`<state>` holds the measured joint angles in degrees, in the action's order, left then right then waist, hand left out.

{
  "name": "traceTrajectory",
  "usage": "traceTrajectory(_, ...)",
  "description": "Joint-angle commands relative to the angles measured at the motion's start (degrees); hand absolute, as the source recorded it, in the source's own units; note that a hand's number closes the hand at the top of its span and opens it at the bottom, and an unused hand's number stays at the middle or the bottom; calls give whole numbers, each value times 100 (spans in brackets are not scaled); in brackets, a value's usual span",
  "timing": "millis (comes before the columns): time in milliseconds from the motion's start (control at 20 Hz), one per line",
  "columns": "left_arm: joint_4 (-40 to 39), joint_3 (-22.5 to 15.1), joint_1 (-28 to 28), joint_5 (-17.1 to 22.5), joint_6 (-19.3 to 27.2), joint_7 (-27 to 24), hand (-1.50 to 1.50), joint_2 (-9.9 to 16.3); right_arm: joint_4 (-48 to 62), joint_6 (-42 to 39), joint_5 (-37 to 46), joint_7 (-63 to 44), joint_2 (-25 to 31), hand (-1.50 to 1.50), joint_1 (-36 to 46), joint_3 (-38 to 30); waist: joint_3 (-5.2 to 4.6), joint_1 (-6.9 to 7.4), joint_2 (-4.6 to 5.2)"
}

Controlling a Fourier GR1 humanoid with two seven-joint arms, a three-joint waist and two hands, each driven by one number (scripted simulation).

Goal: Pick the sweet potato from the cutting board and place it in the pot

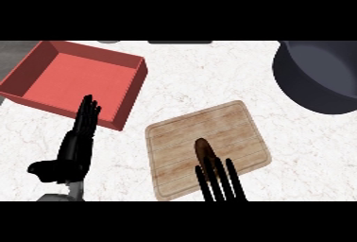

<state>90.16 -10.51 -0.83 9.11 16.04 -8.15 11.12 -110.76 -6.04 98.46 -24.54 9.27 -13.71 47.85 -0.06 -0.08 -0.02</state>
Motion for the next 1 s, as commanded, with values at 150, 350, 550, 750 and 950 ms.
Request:
traceTrajectory(150,-270,105,7,-146,-72,-173,0,-166,1110,-106,-98,-276,-630,-150,601,-402,6,14,5)
traceTrajectory(350,-394,323,-116,-139,-265,-253,0,-228,1425,105,-246,-76,-578,-150,835,-649,5,8,2)
traceTrajectory(550,187,278,-80,-206,-207,426,0,-149,1995,315,-221,-10,-631,-150,1135,-889,7,20,3)
traceTrajectory(750,-13,290,-21,-378,-334,102,0,-331,1952,416,-331,69,-540,-150,1045,-996,6,13,0)
traceTrajectory(950,-127,241,65,-552,-208,-101,0,-614,1913,283,-204,25,-596,-150,1160,-1060,5,11,-1)
